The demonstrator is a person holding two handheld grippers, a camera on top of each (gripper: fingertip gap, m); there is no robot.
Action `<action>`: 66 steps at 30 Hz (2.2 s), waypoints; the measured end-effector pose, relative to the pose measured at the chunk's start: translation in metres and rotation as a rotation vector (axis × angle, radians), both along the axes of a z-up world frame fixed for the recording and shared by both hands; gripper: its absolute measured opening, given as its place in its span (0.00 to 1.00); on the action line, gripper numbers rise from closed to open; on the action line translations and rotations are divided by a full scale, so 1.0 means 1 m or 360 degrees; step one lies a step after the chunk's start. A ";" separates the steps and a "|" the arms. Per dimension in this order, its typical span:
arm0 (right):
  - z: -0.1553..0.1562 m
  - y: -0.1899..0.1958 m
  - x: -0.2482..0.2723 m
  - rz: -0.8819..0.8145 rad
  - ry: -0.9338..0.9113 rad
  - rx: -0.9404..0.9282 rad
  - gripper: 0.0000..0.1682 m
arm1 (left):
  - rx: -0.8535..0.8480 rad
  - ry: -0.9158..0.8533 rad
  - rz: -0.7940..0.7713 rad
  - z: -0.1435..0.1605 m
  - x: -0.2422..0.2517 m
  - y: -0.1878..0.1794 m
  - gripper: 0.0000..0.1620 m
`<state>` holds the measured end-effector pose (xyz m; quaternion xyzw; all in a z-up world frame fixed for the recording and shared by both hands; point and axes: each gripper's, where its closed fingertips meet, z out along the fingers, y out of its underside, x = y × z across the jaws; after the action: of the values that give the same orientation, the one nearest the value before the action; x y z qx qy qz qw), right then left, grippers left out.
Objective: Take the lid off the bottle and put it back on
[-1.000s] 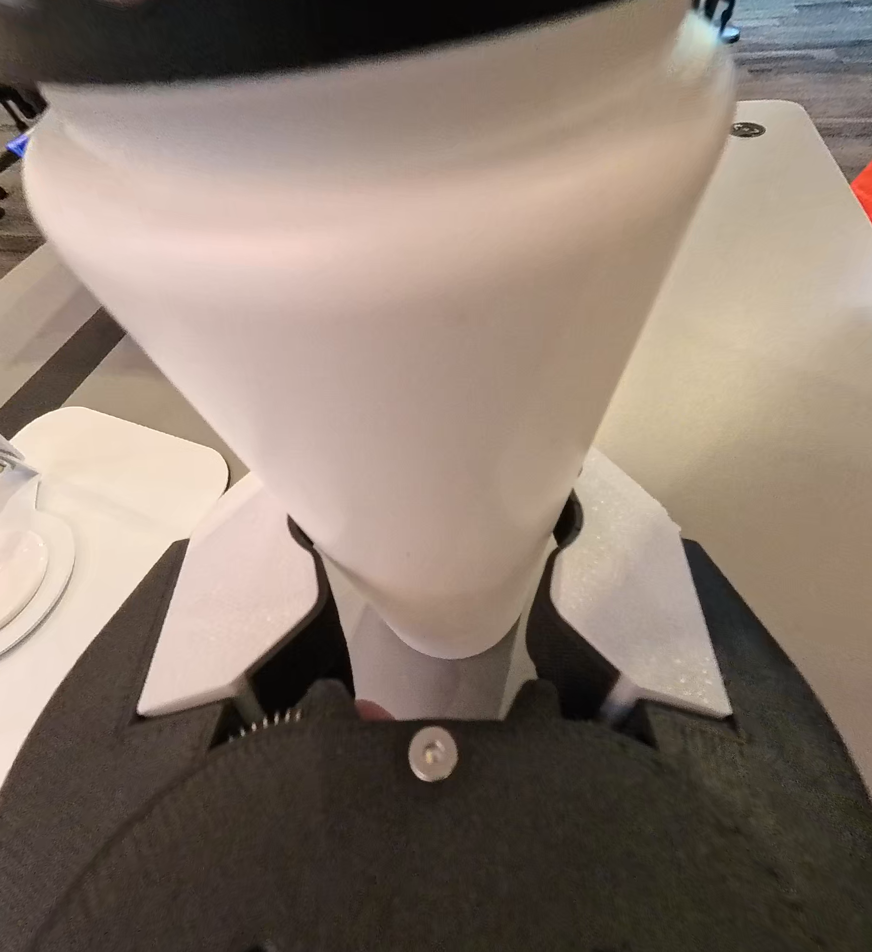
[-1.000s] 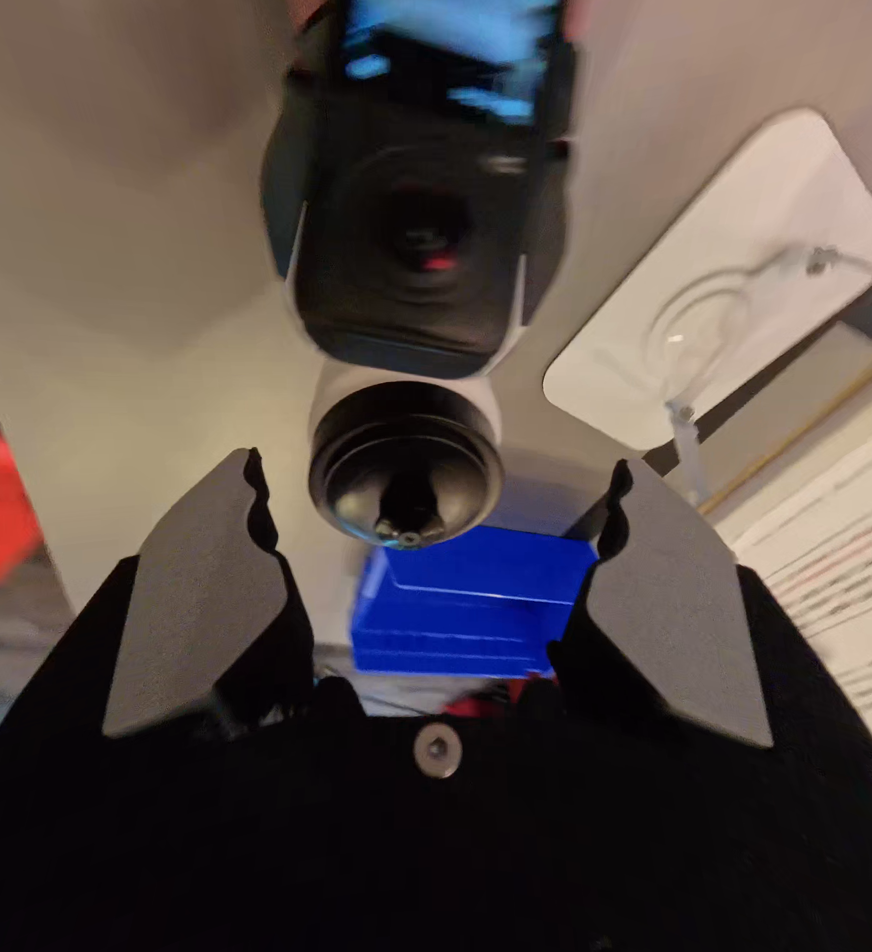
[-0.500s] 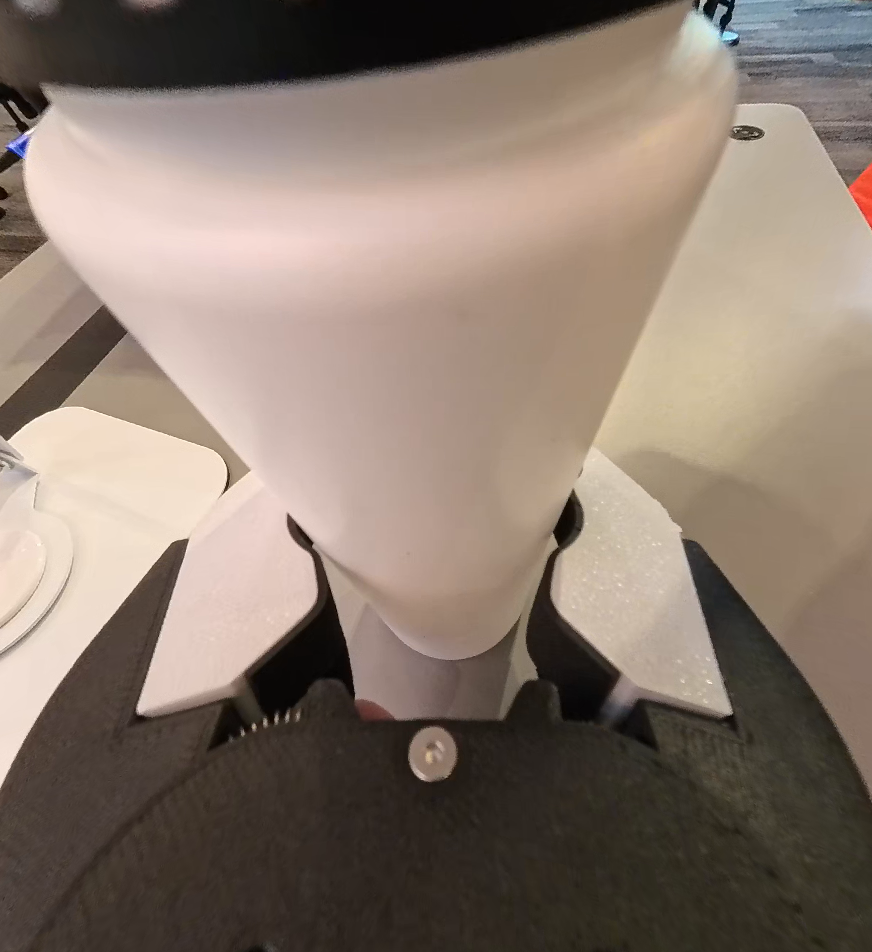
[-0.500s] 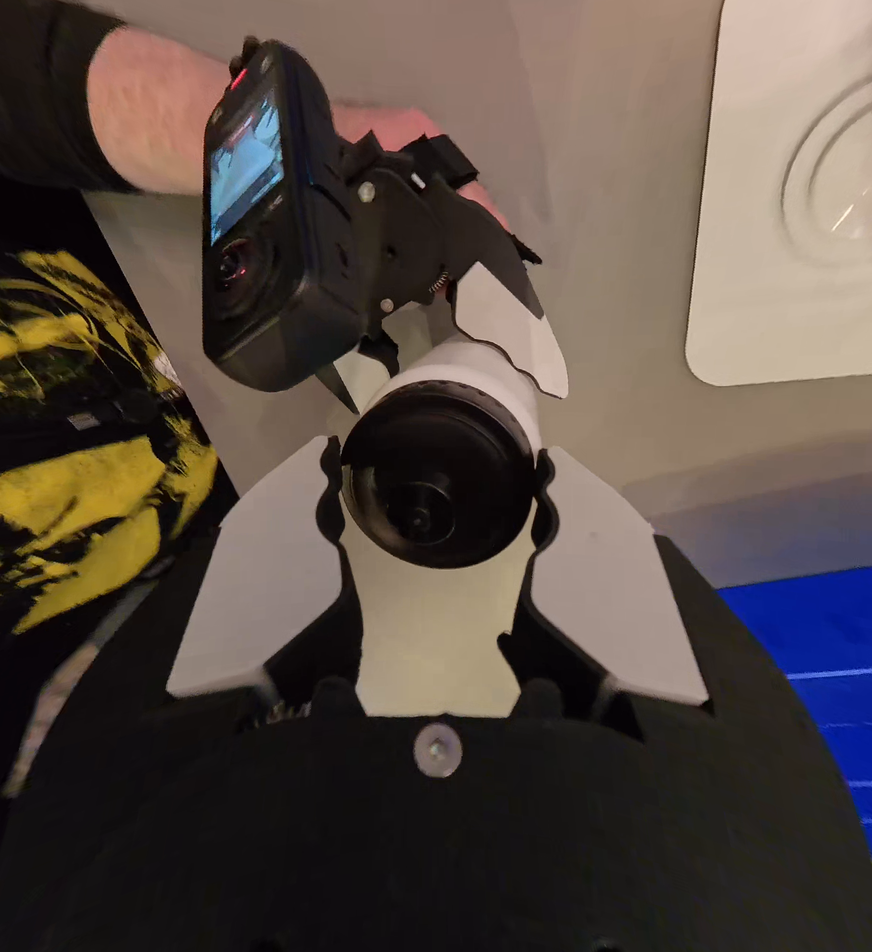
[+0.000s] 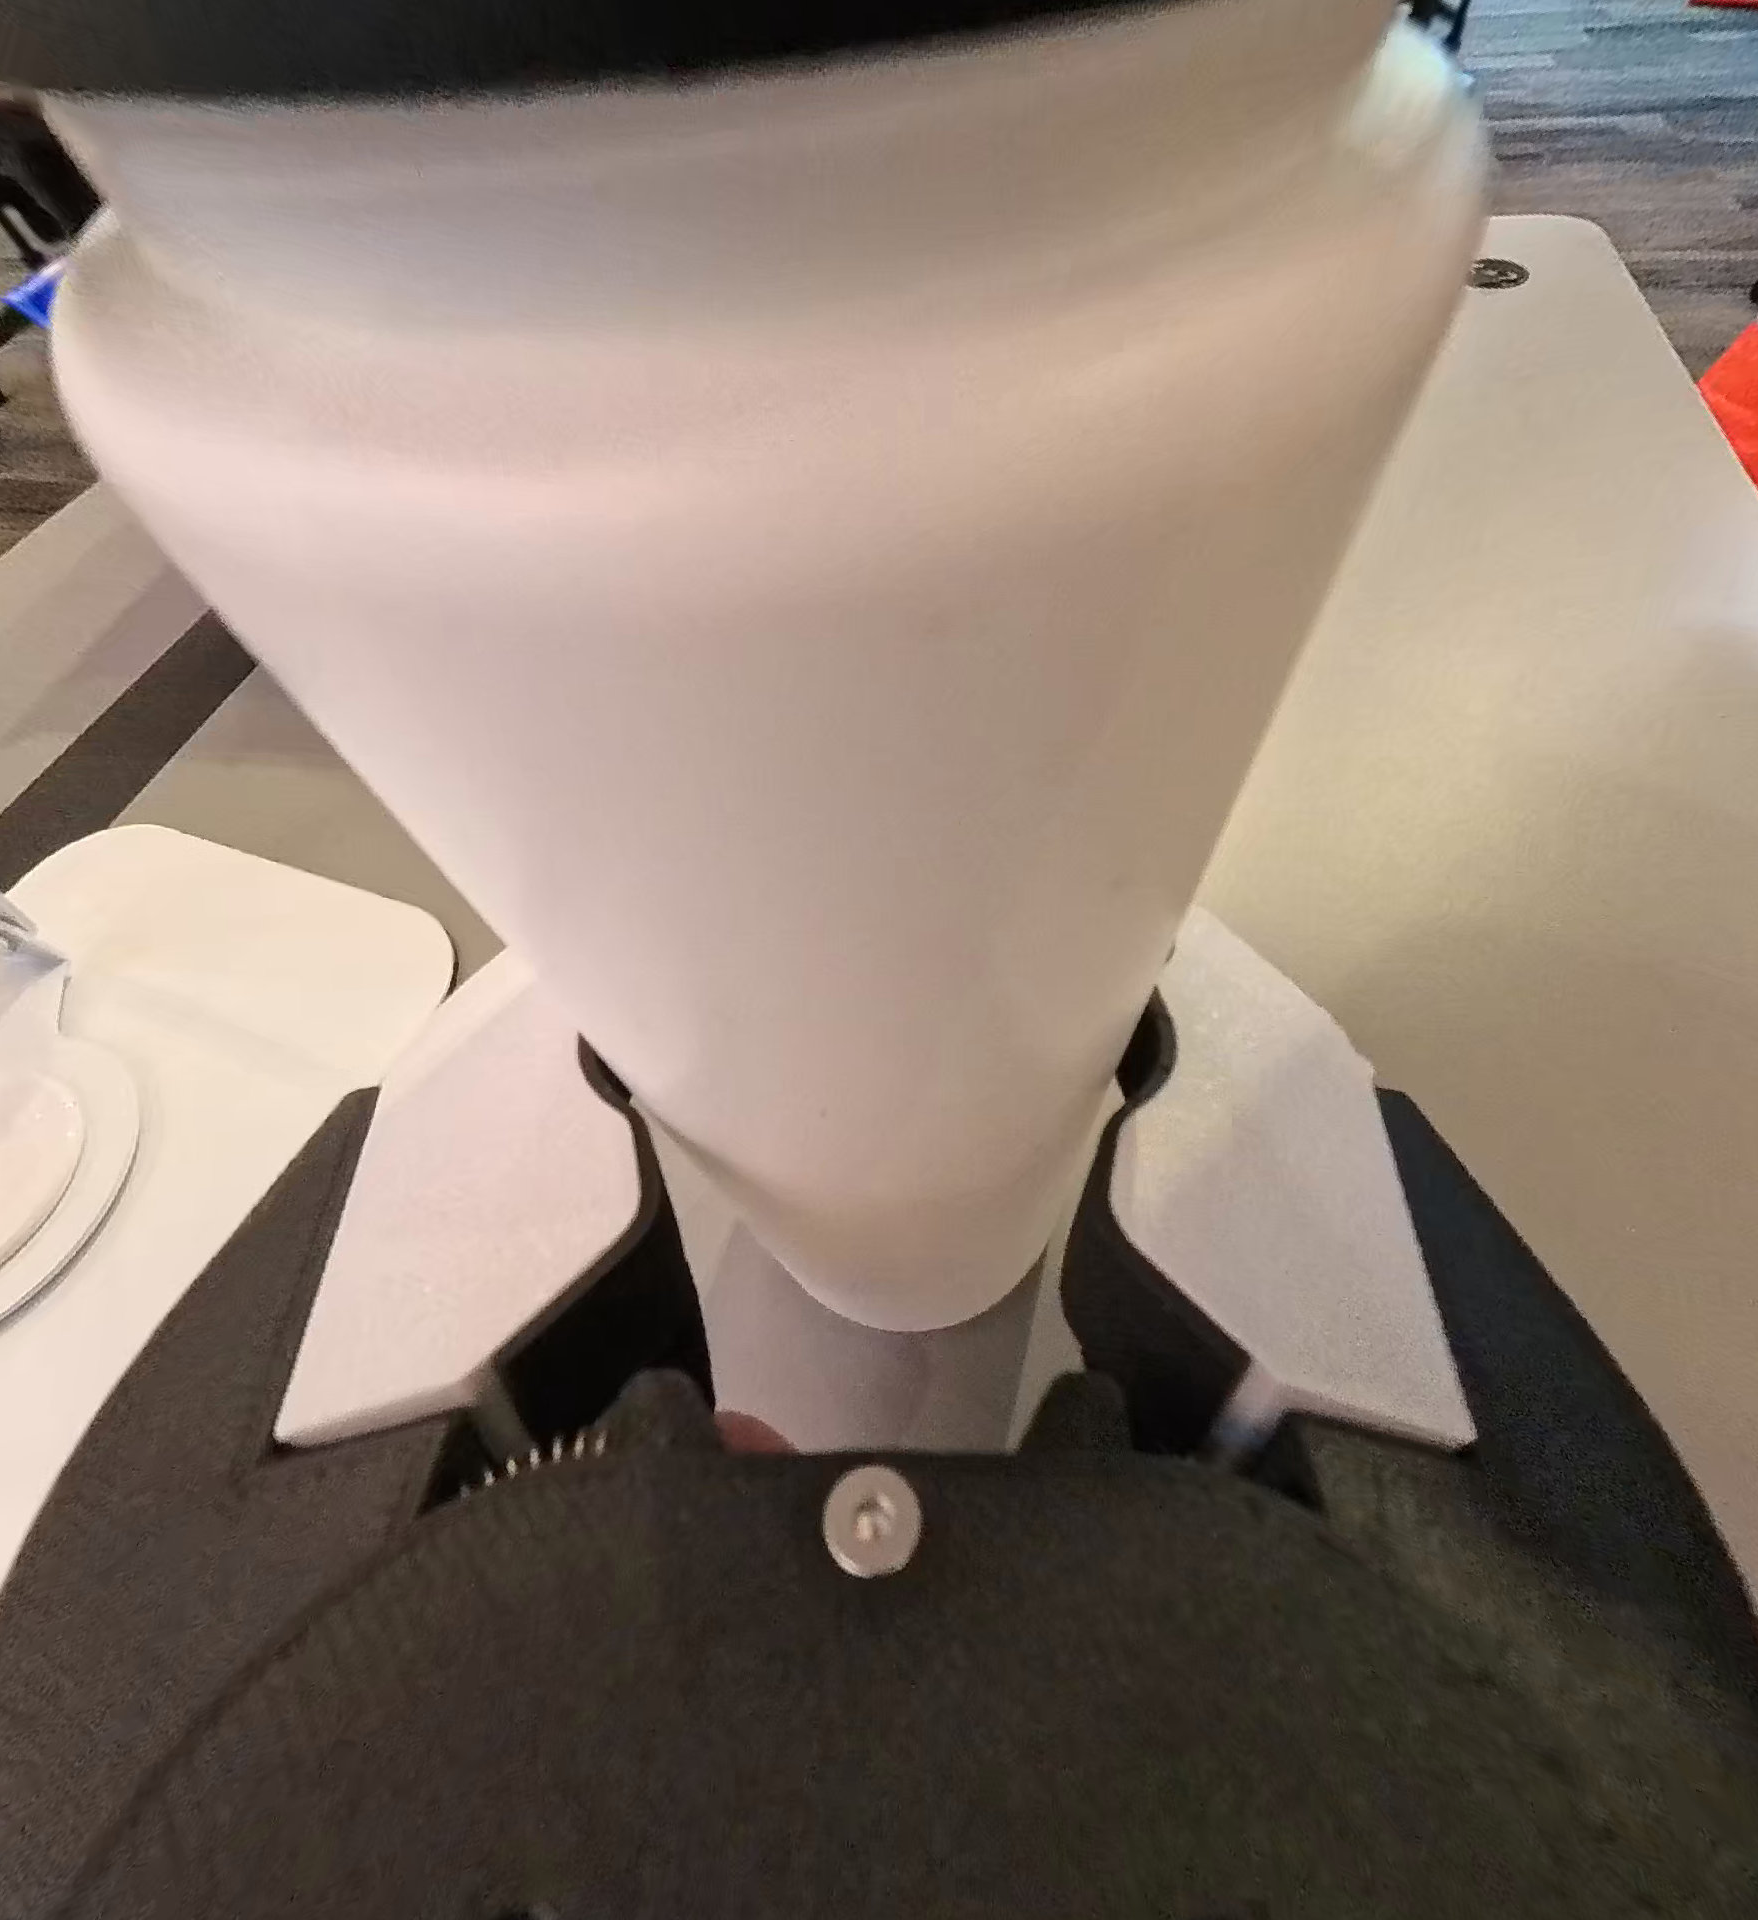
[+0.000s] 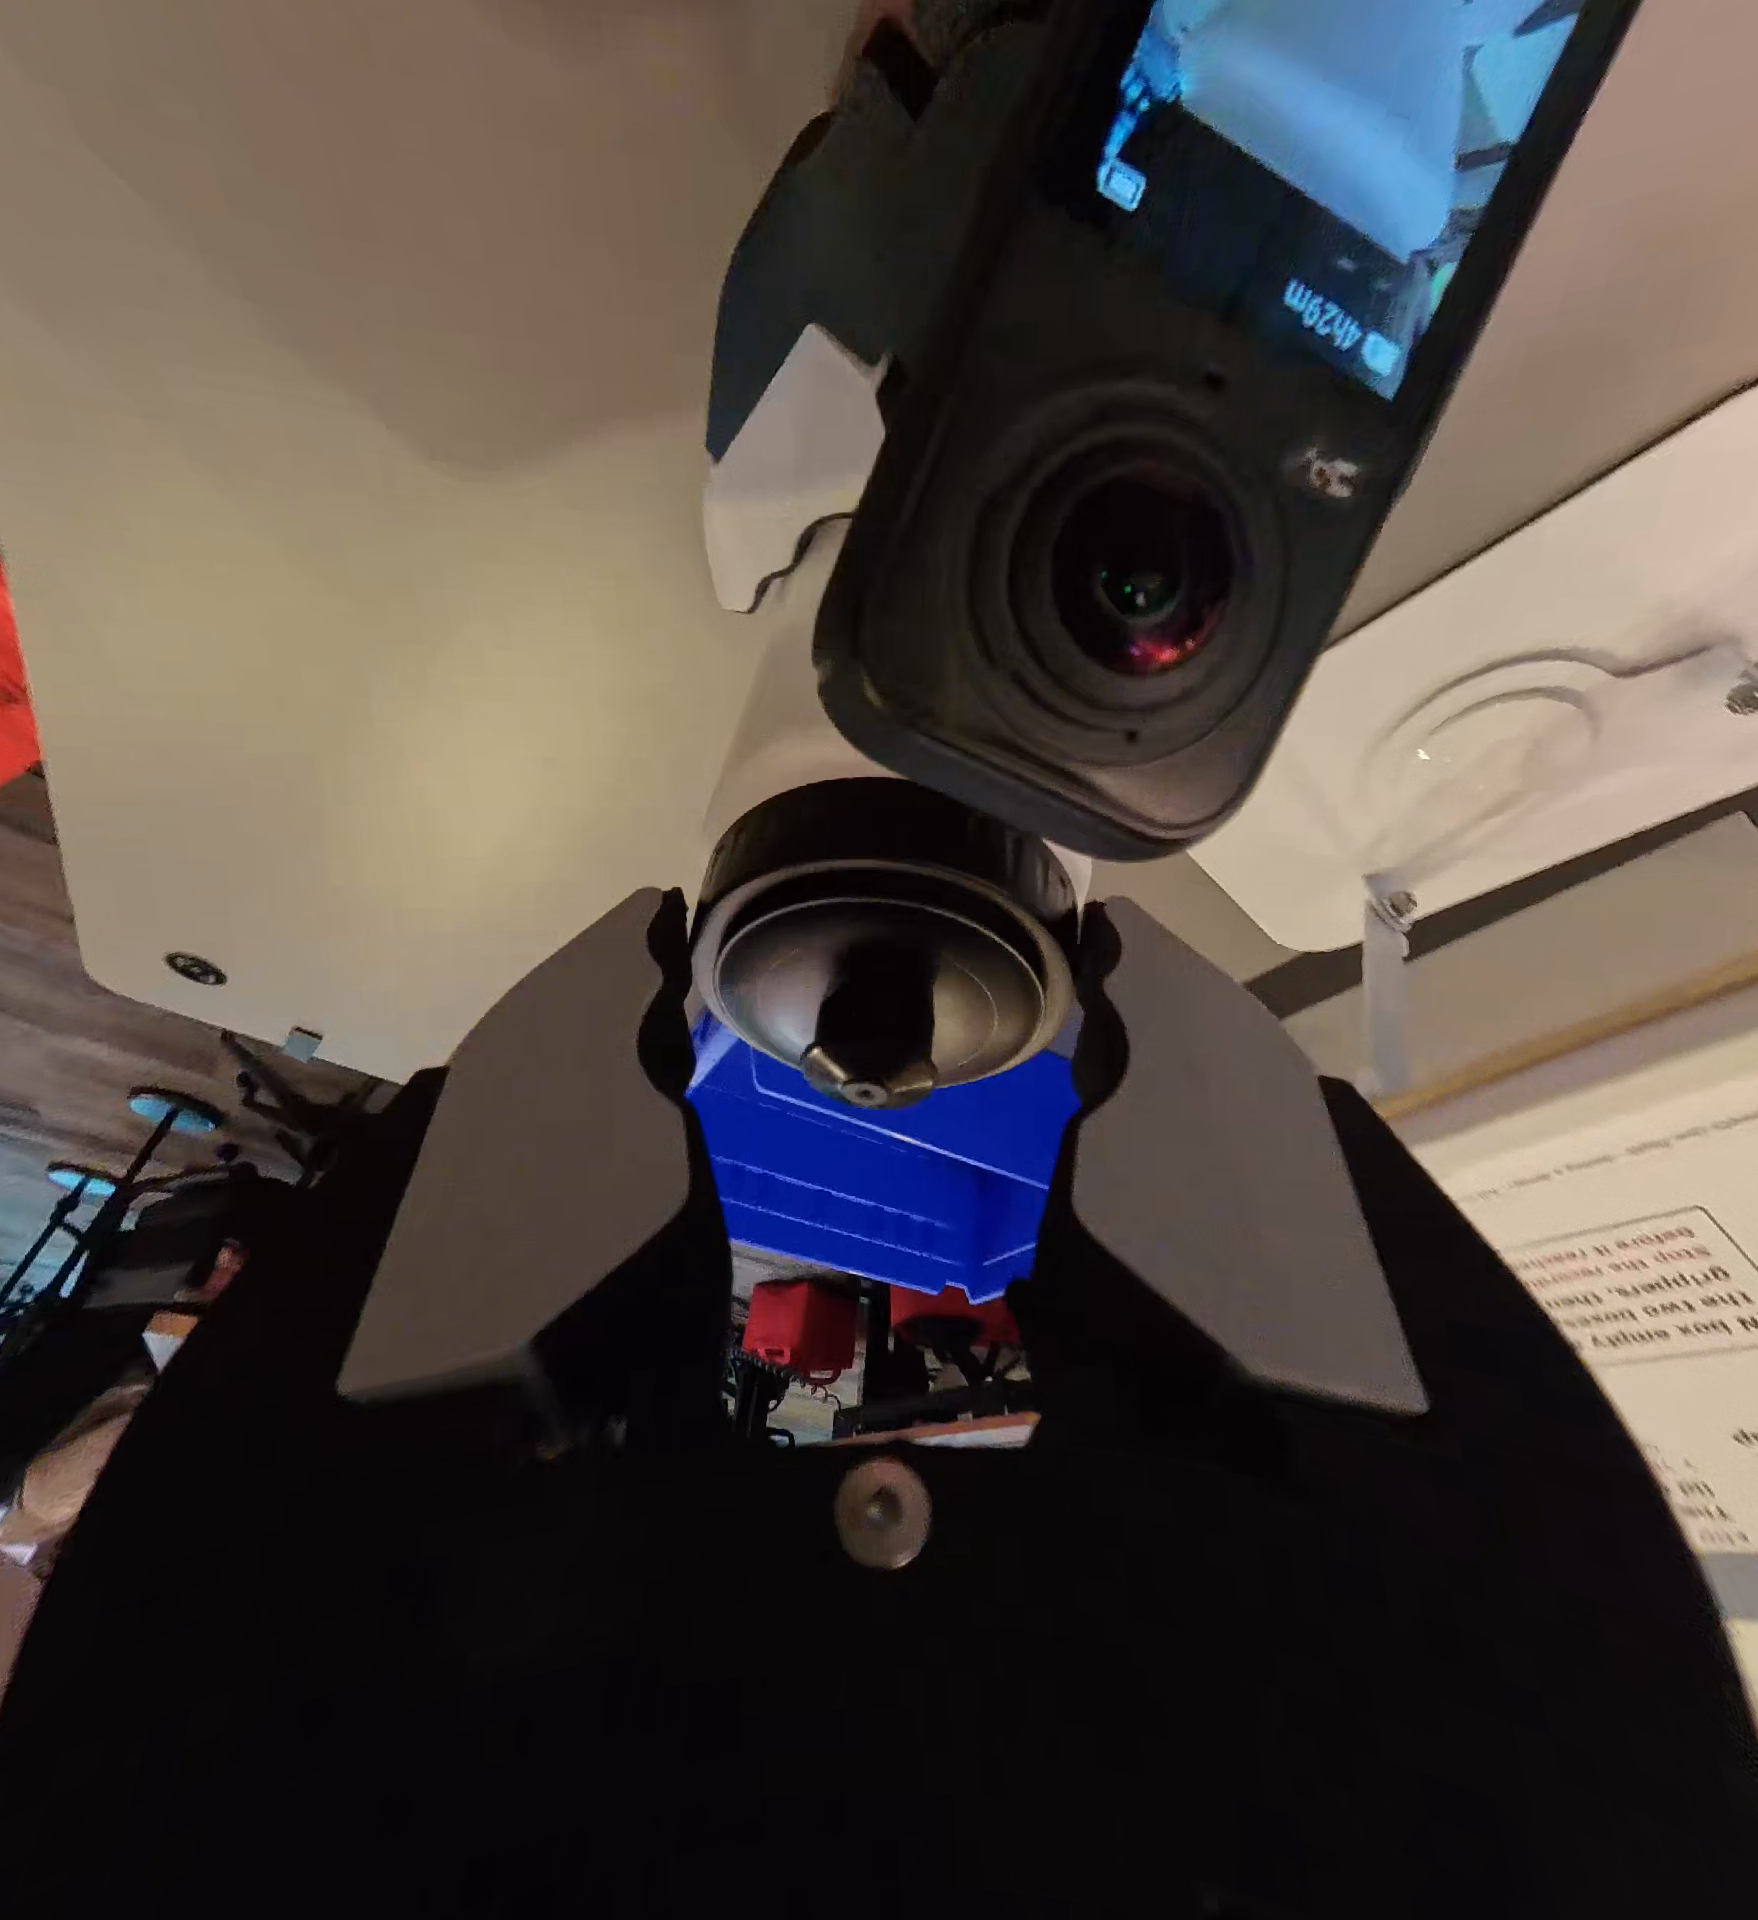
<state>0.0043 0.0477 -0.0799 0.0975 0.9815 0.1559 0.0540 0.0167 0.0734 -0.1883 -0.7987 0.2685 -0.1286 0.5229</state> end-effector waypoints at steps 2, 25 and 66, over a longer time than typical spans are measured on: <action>0.002 -0.006 -0.006 -0.0140 0.0128 -0.0045 0.51 | 0.0001 -0.0003 -0.0001 0.000 0.000 0.000 0.57; -0.008 0.004 0.006 -0.0833 0.0229 -0.0375 0.46 | 0.0004 0.0005 -0.0002 0.000 0.002 0.001 0.57; -0.007 0.020 0.004 0.0159 0.0069 0.0162 0.46 | 0.0003 -0.0015 -0.0017 0.000 0.003 0.001 0.57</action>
<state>0.0084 0.0677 -0.0874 0.0543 0.9769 0.2060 0.0198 0.0197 0.0742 -0.1882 -0.7962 0.2705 -0.1349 0.5241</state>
